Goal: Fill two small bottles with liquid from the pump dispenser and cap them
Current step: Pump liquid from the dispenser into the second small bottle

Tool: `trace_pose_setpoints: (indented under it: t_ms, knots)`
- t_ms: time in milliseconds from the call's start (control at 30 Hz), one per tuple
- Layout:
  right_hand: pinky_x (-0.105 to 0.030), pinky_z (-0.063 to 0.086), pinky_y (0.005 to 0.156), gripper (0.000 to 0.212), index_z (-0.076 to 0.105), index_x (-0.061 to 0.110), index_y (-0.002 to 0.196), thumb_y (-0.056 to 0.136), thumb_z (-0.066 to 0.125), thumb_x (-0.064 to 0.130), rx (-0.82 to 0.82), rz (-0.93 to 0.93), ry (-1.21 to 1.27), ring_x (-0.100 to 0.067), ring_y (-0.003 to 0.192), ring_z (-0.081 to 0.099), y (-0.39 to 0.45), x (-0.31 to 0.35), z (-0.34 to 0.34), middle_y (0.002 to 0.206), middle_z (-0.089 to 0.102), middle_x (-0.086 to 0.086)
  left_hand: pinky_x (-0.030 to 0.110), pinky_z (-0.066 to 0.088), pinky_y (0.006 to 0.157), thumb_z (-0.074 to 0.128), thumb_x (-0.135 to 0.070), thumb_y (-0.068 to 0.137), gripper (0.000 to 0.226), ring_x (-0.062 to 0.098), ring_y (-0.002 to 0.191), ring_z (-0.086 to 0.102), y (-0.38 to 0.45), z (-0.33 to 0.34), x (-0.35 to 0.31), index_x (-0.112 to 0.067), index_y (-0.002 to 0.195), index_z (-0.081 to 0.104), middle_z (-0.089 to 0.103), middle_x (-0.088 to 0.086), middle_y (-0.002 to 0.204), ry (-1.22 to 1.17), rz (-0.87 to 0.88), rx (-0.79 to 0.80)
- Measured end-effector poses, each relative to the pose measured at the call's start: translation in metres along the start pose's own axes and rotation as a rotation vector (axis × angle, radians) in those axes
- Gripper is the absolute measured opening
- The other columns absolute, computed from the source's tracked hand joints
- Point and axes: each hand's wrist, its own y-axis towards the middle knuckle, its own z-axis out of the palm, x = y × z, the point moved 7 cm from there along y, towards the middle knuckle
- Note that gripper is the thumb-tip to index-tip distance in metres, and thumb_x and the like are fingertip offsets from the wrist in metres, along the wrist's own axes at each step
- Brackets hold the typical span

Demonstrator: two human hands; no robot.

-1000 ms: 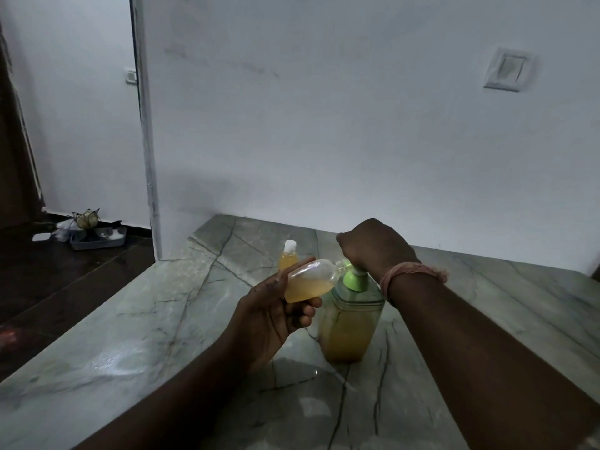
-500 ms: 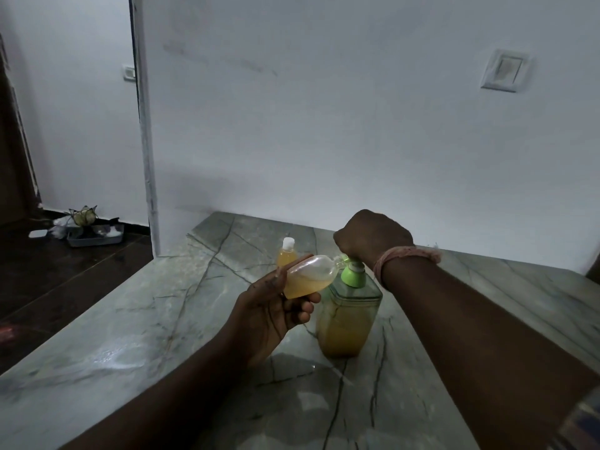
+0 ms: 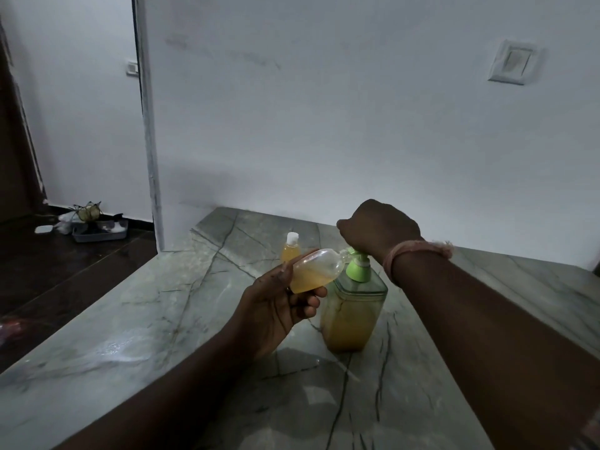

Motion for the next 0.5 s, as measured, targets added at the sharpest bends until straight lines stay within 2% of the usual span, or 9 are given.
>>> trace_pose_setpoints:
  t_ms: [100,200,367,500]
  knots:
    - [-0.030,0.042,0.064,0.022,0.051,0.016,0.062,0.077,0.051,0.033,0.036,0.056,0.134,-0.028,0.070,0.057,0.001,-0.009,0.014,0.072,0.057,-0.007,0.028,0.055,0.067,0.047,-0.035,0.092,0.051,0.020,0.074,0.062,0.001,-0.001,-0.001,-0.010,0.135,0.056,0.063,0.023,0.094,-0.003,0.002,-0.004]
    - [-0.030,0.042,0.064,0.022,0.053,0.016,0.062,0.077,0.051,0.032,0.046,0.062,0.111,-0.027,0.069,0.057,0.000,-0.010,0.016,0.070,0.057,-0.005,0.028,0.055,0.068,0.046,-0.036,0.093,0.051,0.020,0.075,0.062,0.000,0.000,-0.002,-0.010,0.136,0.055,0.063,0.023,0.095,0.005,-0.001,0.000]
    - [-0.031,0.045,0.070,0.028,0.053,0.018,0.066,0.082,0.051,0.041,0.037,0.010,-0.034,-0.027,0.078,0.060,0.001,-0.001,0.005,0.072,0.056,-0.002,0.029,0.055,0.068,0.044,-0.033,0.094,0.047,0.021,0.076,0.062,-0.002,0.001,-0.001,-0.011,0.134,0.058,0.064,0.023,0.095,0.024,0.002,-0.012]
    - [-0.030,0.044,0.066,0.022,0.053,0.017,0.062,0.077,0.053,0.032,0.029,0.045,0.059,-0.028,0.073,0.059,0.005,-0.008,0.012,0.070,0.058,-0.005,0.029,0.055,0.068,0.045,-0.032,0.093,0.048,0.021,0.076,0.063,0.000,-0.001,0.000,-0.010,0.133,0.058,0.064,0.023,0.094,0.011,0.001,-0.018]
